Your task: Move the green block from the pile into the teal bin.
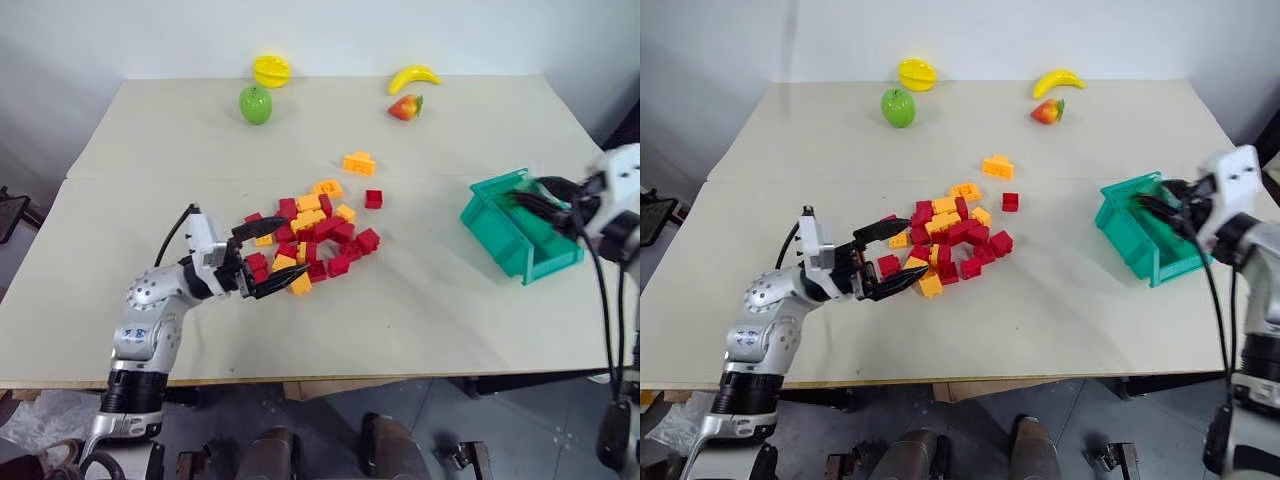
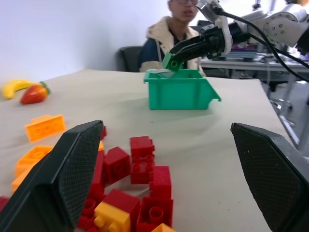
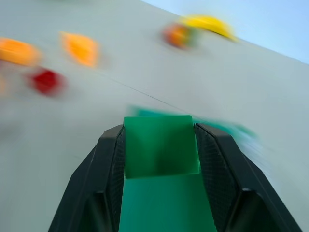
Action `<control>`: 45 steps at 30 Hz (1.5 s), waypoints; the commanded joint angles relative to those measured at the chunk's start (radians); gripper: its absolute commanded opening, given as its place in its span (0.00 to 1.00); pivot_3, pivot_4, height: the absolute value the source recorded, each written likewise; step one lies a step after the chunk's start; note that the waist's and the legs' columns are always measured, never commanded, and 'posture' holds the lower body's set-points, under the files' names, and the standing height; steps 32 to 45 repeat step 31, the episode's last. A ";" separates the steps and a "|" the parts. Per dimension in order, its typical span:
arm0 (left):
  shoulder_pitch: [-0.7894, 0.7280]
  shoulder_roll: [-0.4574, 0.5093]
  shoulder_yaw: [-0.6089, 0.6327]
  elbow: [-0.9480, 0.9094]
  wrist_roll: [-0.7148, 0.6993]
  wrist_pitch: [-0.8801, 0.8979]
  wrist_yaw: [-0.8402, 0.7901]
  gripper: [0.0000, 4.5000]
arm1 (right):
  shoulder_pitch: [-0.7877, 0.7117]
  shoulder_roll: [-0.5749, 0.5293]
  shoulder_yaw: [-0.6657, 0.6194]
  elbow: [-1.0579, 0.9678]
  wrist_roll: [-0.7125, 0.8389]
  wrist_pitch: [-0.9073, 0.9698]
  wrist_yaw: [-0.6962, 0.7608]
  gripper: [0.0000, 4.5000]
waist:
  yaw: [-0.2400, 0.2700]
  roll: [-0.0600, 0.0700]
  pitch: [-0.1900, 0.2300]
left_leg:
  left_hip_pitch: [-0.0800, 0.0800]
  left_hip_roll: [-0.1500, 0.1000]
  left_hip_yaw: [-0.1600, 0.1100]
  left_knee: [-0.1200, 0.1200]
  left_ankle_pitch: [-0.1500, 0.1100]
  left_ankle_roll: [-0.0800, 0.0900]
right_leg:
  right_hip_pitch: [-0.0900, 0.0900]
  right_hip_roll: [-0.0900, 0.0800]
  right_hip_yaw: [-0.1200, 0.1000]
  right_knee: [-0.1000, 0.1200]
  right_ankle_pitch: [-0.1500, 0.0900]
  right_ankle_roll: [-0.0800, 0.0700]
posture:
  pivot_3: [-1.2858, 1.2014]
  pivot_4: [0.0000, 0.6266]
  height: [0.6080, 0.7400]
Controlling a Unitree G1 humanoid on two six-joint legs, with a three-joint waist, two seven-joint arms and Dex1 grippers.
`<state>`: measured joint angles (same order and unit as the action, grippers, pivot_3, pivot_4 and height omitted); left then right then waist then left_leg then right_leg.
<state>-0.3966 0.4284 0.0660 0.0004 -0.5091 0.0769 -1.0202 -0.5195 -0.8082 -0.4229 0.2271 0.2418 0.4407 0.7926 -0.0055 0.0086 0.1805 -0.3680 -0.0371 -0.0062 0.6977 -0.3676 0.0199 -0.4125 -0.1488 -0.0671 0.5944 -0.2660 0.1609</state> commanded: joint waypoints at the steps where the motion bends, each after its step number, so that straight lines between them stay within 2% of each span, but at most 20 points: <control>1: -0.035 -0.009 -0.013 0.014 -0.004 -0.024 -0.034 1.00 | 0.013 -0.007 -0.037 0.021 0.003 -0.013 -0.077 0.40 | 0.000 0.000 0.000 | 0.000 0.000 0.002 0.000 0.000 0.000 | 0.000 0.000 0.000 0.000 0.000 0.000 | 0.52 0.24 1.00; 6: -0.058 -0.022 -0.021 0.022 -0.001 -0.026 -0.043 1.00 | 0.007 0.008 -0.032 0.064 0.024 0.004 -0.121 0.40 | 0.004 0.000 0.000 | -0.001 0.000 0.002 0.001 0.000 0.000 | 0.000 0.000 0.000 0.000 0.000 0.000 | 0.52 0.24 1.00; 8: -0.058 -0.023 -0.021 0.019 -0.001 -0.026 -0.042 1.00 | -0.001 0.009 -0.033 0.073 0.028 -0.016 -0.133 0.56 | 0.004 0.000 0.000 | -0.001 0.000 0.002 0.001 0.000 0.001 | 0.000 0.000 0.000 0.000 0.000 0.000 | 0.52 0.24 1.00; 13: -0.045 -0.009 -0.005 0.012 -0.003 -0.023 -0.033 1.00 | 0.011 0.000 -0.031 0.071 0.038 -0.107 -0.103 0.90 | 0.005 0.000 0.000 | -0.001 0.000 0.001 0.001 0.000 0.001 | 0.000 0.000 0.000 0.000 0.000 0.001 | 0.52 0.24 1.00; 15: -0.033 0.015 0.014 0.014 0.011 -0.032 -0.023 1.00 | 0.031 -0.004 -0.042 0.038 0.069 -0.173 -0.039 1.00 | 0.004 0.000 0.000 | -0.001 0.000 0.001 0.001 0.000 0.001 | 0.000 0.000 0.000 -0.001 0.000 0.001 | 0.52 0.24 1.00; 17: -0.021 0.038 0.031 0.022 0.037 -0.060 -0.005 1.00 | 0.057 -0.004 -0.055 0.006 0.117 -0.207 0.035 1.00 | 0.004 0.000 0.000 | -0.001 0.000 0.001 0.001 0.000 0.001 | 0.000 0.000 0.000 -0.001 0.000 0.001 | 0.52 0.24 1.00; 20: 0.029 0.104 0.072 0.030 0.061 -0.067 0.004 1.00 | 0.196 0.010 -0.065 -0.185 0.300 -0.179 0.264 1.00 | 0.005 0.000 0.000 | -0.001 0.001 0.000 0.001 0.000 0.001 | 0.000 0.000 -0.001 -0.001 0.000 0.001 | 0.52 0.24 1.00; 22: 0.075 0.148 0.104 0.032 0.069 -0.081 -0.003 1.00 | 0.285 0.003 -0.035 -0.271 0.326 -0.179 0.334 1.00 | 0.005 0.000 0.000 | -0.001 0.001 -0.002 0.000 0.000 0.001 | 0.001 0.000 -0.001 -0.001 0.000 0.001 | 0.52 0.24 1.00; 27: 0.185 0.219 0.172 0.053 0.098 -0.132 0.010 1.00 | 0.457 0.019 0.020 -0.422 0.353 -0.187 0.404 1.00 | 0.010 0.000 0.000 | 0.000 0.001 -0.009 0.002 0.000 0.001 | 0.003 -0.001 0.000 -0.003 0.002 0.002 | 0.52 0.24 1.00; 31: 0.274 0.239 0.222 0.024 0.095 -0.134 0.042 1.00 | 0.532 0.075 0.047 -0.444 0.342 -0.227 0.381 1.00 | 0.012 0.000 0.000 | 0.000 0.004 -0.010 0.001 0.000 0.001 | 0.003 -0.001 0.000 -0.003 0.002 0.002 | 0.52 0.24 1.00; 45: 0.274 0.239 0.222 0.024 0.095 -0.134 0.042 1.00 | 0.532 0.075 0.047 -0.444 0.342 -0.227 0.381 1.00 | 0.012 0.000 0.000 | 0.000 0.004 -0.010 0.001 0.000 0.001 | 0.003 -0.001 0.000 -0.003 0.002 0.002 | 0.52 0.24 1.00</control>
